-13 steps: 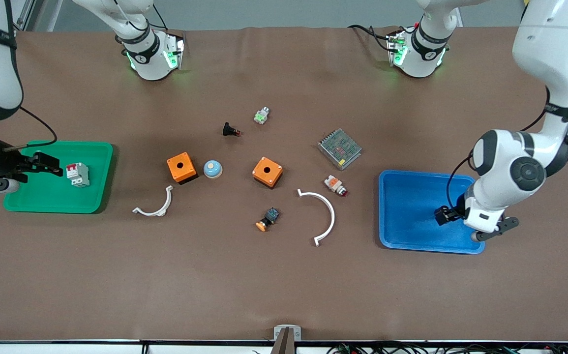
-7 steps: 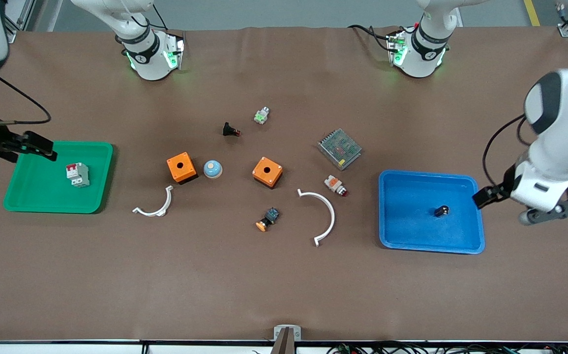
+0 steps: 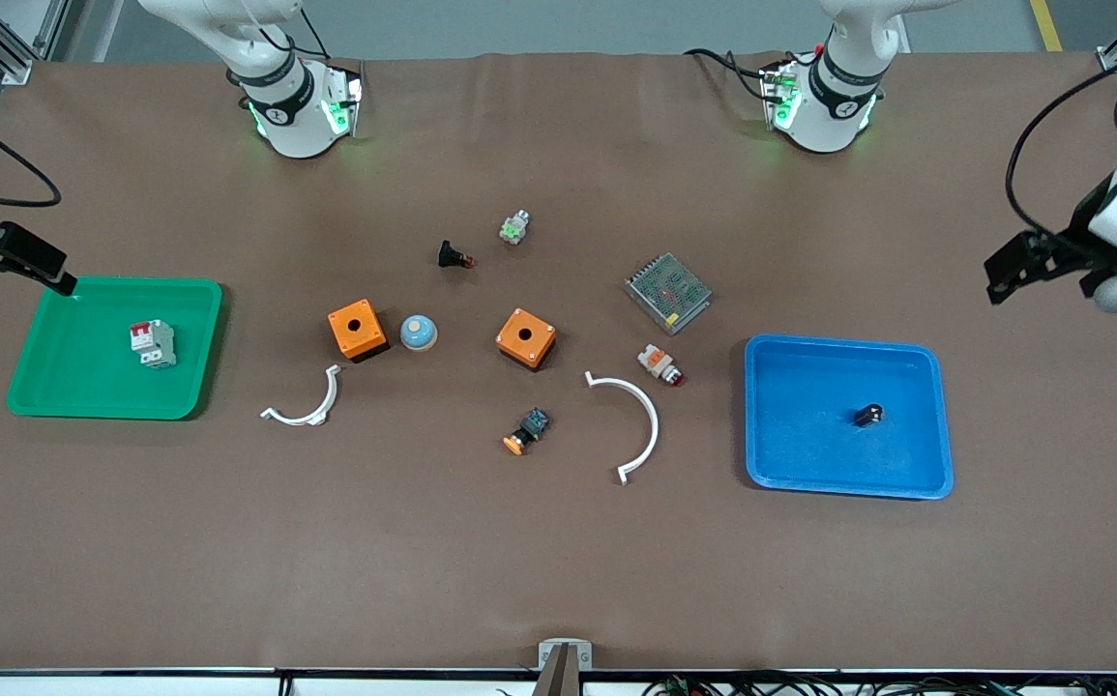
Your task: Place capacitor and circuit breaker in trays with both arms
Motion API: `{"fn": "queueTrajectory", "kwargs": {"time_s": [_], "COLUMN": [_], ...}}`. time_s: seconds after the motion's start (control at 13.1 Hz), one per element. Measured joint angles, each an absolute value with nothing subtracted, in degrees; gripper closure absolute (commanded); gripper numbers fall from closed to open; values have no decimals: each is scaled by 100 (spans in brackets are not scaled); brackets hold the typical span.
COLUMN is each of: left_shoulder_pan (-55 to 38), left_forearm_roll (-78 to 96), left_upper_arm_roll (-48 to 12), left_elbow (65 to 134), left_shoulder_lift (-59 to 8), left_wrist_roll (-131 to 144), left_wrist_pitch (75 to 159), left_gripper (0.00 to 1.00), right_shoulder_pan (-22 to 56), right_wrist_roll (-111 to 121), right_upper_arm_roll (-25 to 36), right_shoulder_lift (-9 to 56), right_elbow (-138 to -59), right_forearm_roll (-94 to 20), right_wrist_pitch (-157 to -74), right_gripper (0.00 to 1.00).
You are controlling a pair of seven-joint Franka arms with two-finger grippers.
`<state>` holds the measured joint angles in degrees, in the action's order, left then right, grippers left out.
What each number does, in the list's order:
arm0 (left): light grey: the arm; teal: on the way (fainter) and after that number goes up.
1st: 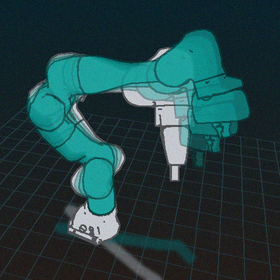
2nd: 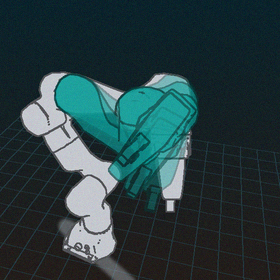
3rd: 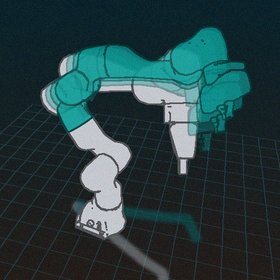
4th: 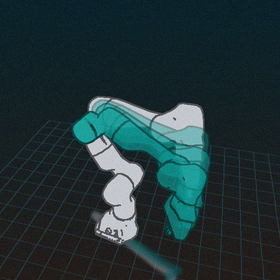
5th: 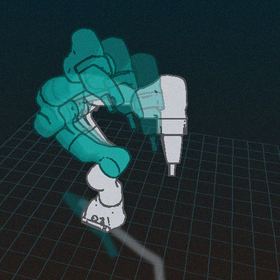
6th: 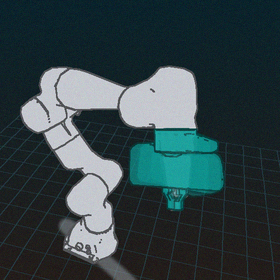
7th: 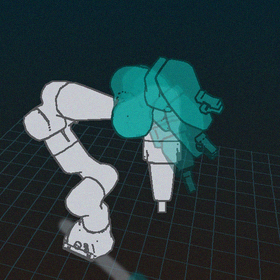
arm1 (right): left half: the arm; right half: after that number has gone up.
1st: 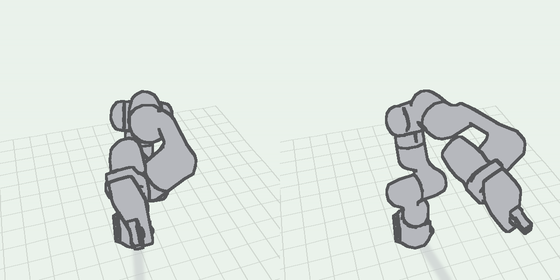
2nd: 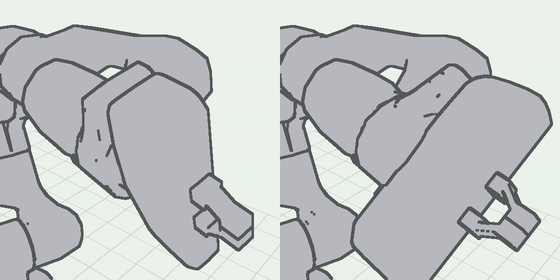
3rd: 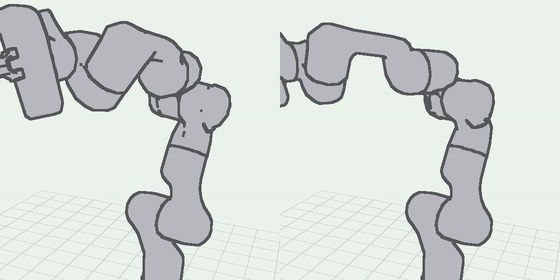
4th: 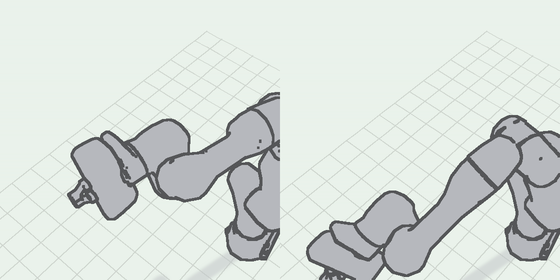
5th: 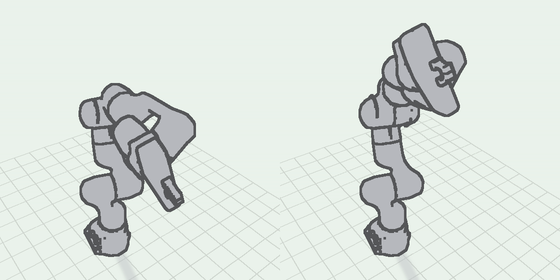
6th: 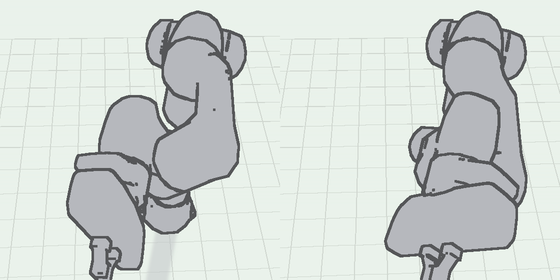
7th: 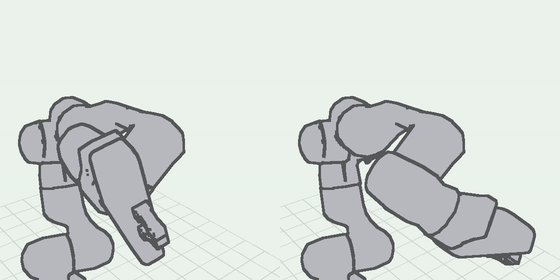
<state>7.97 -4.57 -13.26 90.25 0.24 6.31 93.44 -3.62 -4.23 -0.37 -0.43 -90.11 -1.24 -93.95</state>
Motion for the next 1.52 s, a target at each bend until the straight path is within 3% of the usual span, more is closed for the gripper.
{"fn": "queueTrajectory", "kwargs": {"time_s": [0.3, 1.52], "left_shoulder_pan": [2, -159], "left_forearm_roll": [-37, -112], "left_upper_arm_roll": [-364, -365], "left_elbow": [9214, 9355], "left_shoulder_lift": [423, 625], "left_wrist_roll": [410, 409], "left_wrist_pitch": [8776, 8752], "left_gripper": [0, 0], "right_shoulder_pan": [-362, -374], "right_wrist_roll": [-428, -430], "right_upper_arm_roll": [-35, 39], "right_shoulder_lift": [-96, -242], "right_elbow": [-9019, -9025], "right_forearm_roll": [-124, -113], "right_wrist_pitch": [-9400, -9562], "right_gripper": [0, 0]}}
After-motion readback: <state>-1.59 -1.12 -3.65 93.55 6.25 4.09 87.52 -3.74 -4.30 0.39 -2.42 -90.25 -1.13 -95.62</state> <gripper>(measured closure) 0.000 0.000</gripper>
